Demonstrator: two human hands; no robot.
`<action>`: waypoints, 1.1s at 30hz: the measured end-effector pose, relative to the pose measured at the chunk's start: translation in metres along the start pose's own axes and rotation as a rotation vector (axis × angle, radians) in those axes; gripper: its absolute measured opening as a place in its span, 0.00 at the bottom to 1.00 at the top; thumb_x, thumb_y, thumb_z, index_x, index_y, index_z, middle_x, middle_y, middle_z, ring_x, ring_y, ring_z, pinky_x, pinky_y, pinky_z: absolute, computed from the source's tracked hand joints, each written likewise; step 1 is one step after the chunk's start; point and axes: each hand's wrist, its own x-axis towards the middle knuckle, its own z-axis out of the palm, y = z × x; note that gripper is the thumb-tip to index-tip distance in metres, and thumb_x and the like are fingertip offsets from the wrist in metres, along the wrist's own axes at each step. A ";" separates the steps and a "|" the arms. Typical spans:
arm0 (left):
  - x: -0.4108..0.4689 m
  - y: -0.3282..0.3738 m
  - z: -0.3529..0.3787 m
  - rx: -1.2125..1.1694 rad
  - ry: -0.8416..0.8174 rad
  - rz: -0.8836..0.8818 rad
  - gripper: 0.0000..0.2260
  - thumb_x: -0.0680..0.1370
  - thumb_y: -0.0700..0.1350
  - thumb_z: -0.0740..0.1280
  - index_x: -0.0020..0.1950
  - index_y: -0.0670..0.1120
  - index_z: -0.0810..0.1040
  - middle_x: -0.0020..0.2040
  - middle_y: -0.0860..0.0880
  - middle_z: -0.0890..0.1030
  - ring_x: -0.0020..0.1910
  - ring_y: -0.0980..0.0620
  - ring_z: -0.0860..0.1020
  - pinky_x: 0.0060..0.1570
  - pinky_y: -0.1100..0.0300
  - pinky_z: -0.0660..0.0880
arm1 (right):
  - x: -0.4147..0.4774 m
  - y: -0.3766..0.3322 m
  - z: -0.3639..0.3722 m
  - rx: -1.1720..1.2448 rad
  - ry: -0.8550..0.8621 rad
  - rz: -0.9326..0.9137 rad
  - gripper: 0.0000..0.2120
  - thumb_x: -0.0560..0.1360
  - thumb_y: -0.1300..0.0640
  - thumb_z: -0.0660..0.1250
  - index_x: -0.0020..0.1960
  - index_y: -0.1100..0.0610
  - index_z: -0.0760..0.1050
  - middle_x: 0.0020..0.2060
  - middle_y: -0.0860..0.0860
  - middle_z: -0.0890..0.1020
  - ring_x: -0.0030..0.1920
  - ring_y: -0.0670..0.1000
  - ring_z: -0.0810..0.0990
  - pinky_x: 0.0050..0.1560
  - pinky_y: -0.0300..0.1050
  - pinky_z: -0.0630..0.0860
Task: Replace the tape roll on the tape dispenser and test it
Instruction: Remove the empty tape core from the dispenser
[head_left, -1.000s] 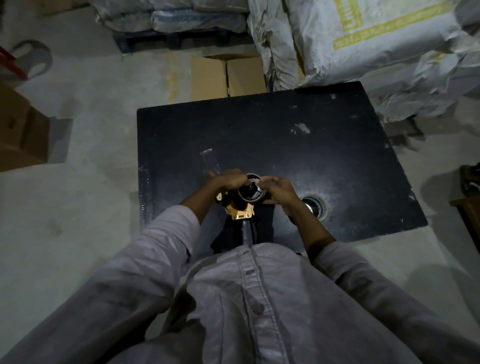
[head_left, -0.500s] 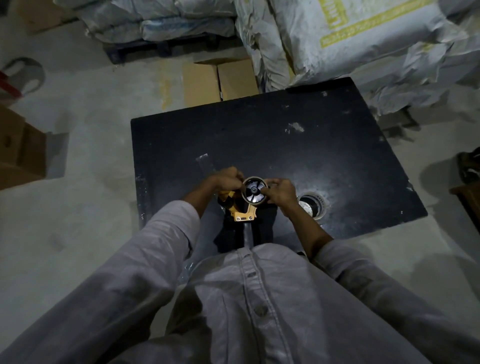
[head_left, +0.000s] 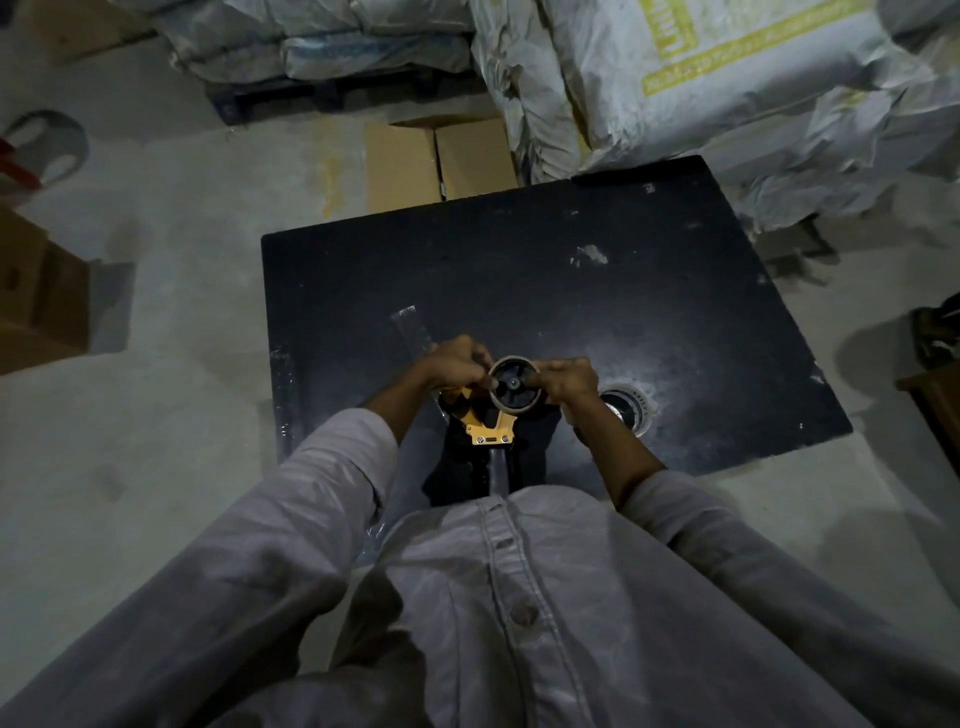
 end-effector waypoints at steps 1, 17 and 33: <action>-0.001 0.000 0.002 0.001 0.007 -0.002 0.14 0.81 0.39 0.77 0.66 0.36 0.86 0.63 0.36 0.88 0.66 0.37 0.86 0.72 0.40 0.82 | 0.001 0.000 -0.001 -0.006 0.000 0.003 0.21 0.75 0.69 0.82 0.67 0.69 0.86 0.64 0.67 0.88 0.67 0.67 0.87 0.71 0.64 0.84; 0.001 -0.009 -0.001 0.017 0.024 0.044 0.16 0.81 0.42 0.79 0.66 0.38 0.85 0.63 0.38 0.88 0.67 0.37 0.85 0.73 0.42 0.80 | -0.005 0.010 -0.002 -0.006 -0.123 0.000 0.29 0.77 0.70 0.79 0.77 0.60 0.80 0.68 0.64 0.86 0.67 0.65 0.87 0.68 0.64 0.86; -0.005 -0.013 0.004 -0.159 0.096 0.031 0.22 0.74 0.49 0.85 0.58 0.34 0.87 0.59 0.35 0.88 0.63 0.34 0.86 0.68 0.37 0.82 | -0.007 0.016 0.002 0.184 -0.146 0.010 0.32 0.74 0.63 0.85 0.76 0.60 0.81 0.65 0.62 0.88 0.66 0.63 0.89 0.69 0.65 0.86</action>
